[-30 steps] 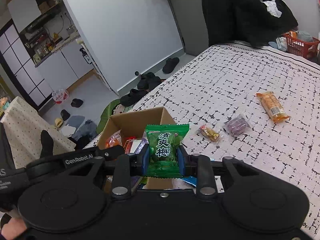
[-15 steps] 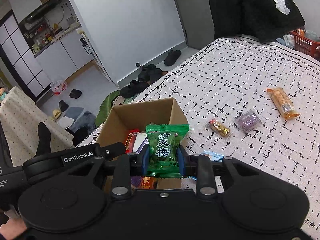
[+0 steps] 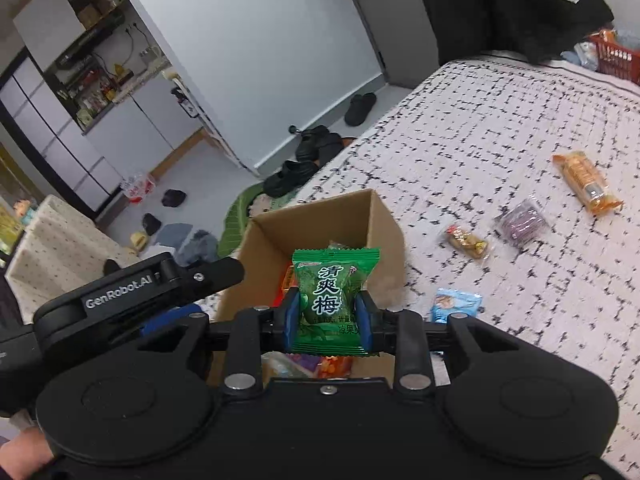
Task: Organize snacks
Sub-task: 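Carry both candies over the box and open both tools to drop them, then move both open tools back toward the remaining snacks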
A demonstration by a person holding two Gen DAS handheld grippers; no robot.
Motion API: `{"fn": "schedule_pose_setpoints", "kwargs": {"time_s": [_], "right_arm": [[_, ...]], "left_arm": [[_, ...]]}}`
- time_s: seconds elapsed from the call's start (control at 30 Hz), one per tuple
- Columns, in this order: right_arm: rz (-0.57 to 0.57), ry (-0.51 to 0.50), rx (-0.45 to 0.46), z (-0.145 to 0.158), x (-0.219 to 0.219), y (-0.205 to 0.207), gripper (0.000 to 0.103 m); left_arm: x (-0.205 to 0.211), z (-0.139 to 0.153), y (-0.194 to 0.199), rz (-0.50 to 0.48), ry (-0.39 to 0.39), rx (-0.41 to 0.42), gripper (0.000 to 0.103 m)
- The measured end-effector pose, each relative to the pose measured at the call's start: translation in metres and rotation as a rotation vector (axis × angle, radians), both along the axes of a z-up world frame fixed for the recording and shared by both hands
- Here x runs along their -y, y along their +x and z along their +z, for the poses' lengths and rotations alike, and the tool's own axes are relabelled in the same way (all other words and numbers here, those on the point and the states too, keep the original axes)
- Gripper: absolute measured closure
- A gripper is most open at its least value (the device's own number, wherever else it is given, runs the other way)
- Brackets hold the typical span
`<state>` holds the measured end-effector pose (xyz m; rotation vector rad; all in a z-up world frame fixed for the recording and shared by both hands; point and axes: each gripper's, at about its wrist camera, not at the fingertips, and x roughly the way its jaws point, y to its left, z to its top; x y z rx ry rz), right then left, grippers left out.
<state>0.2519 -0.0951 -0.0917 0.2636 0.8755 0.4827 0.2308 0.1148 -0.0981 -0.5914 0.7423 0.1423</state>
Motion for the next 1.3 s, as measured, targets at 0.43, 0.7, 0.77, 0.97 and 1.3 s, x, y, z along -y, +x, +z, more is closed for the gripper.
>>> {"fn": "schedule_pose_setpoints", "kwargs": {"time_s": [0.43,0.7,0.77,0.97,1.3], "right_arm": [[0.014,0.06,0.016,0.012,0.026,-0.012,0.048],[-0.069,0.027,0.009,0.006,0.07,-0.015,0.042],[-0.084,0.026,0.011,0.005,0.081,-0.016,0.041],[-0.125,0.026,0.025,0.004,0.115,-0.017,0.033],[-0.18,0.013,0.049,-0.005,0.164,-0.014,0.002]], "left_arm": [[0.014,0.016,-0.003,-0.02,0.057,-0.005,0.018],[0.042,0.018,-0.001,-0.102,0.085,-0.034,0.013],[0.052,0.019,-0.001,-0.119,0.099,-0.034,0.013],[0.082,0.023,-0.001,-0.166,0.122,-0.038,0.013],[0.137,0.023,-0.001,-0.255,0.194,-0.03,0.013]]}}
